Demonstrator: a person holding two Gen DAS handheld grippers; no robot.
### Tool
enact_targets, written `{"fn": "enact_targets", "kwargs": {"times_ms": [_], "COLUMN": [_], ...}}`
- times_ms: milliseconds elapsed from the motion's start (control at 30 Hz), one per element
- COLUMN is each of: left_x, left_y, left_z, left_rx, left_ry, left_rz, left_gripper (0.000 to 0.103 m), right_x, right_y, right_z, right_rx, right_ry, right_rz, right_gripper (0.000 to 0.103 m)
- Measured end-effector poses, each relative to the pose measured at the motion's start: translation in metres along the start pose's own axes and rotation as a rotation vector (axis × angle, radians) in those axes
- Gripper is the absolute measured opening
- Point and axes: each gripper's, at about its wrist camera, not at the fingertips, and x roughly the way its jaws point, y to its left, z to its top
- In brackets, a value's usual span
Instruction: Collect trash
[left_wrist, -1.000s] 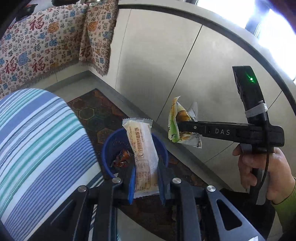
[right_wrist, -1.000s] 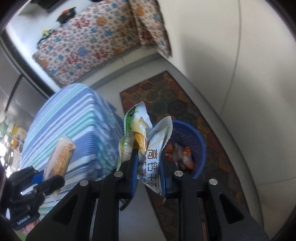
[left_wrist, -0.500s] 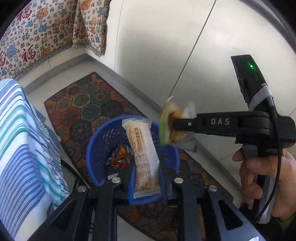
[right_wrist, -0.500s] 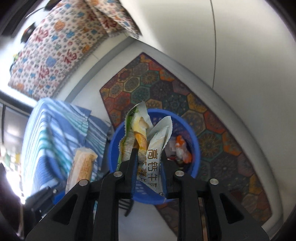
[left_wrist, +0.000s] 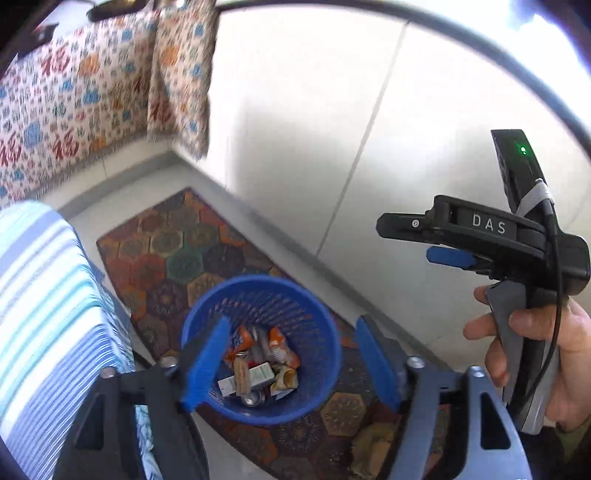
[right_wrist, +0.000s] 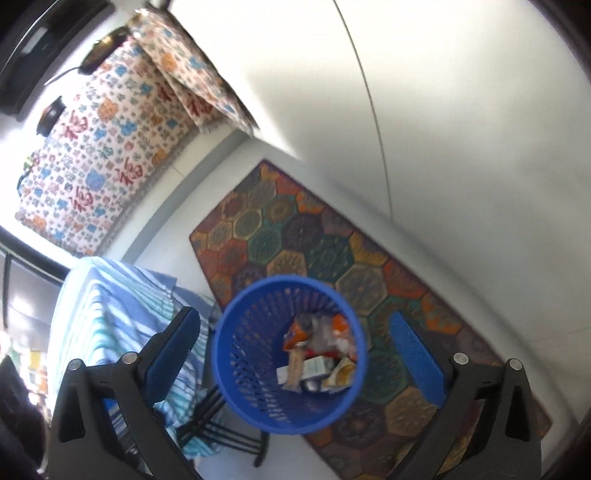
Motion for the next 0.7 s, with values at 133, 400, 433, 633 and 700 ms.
{"fn": "enact_targets", "kwargs": {"times_ms": [133,400,433,633,700], "left_x": [-0.049,-0.109,-0.115,-0.138,-0.146], "left_y": [-0.016,-0.029,-0.033,-0.04,-0.043], "left_z": [-0.011,-0.046,-0.049,-0.061,-0.063], "left_rx": [0.024,-0.014,-0.003,0.013,0.025], "left_ry": [-0.009,-0.014,-0.02,-0.039,-0.054], "left_rz": [-0.006,0.147,0.167,0.198,0.234], "left_gripper": [0.094,0.094,0.094,0.094,0.094], "right_x": [-0.059,-0.141,-0.147,-0.169,-0.17], "right_y": [0.022,0.041,0.041,0.06,0.066], "right_z": [-0.02,-0.111,-0.12,-0.152,-0.154], "right_rx": [-0.097,-0.2,-0.197,-0.23,-0.242], "right_ry": [-0.042,-0.095,-0.091,-0.125,-0.122], "right_rz": [0.01,-0.123,-0.129,-0.193,-0.173], "right_gripper": [0.103,0.103,0.103,0.103,0.103]}}
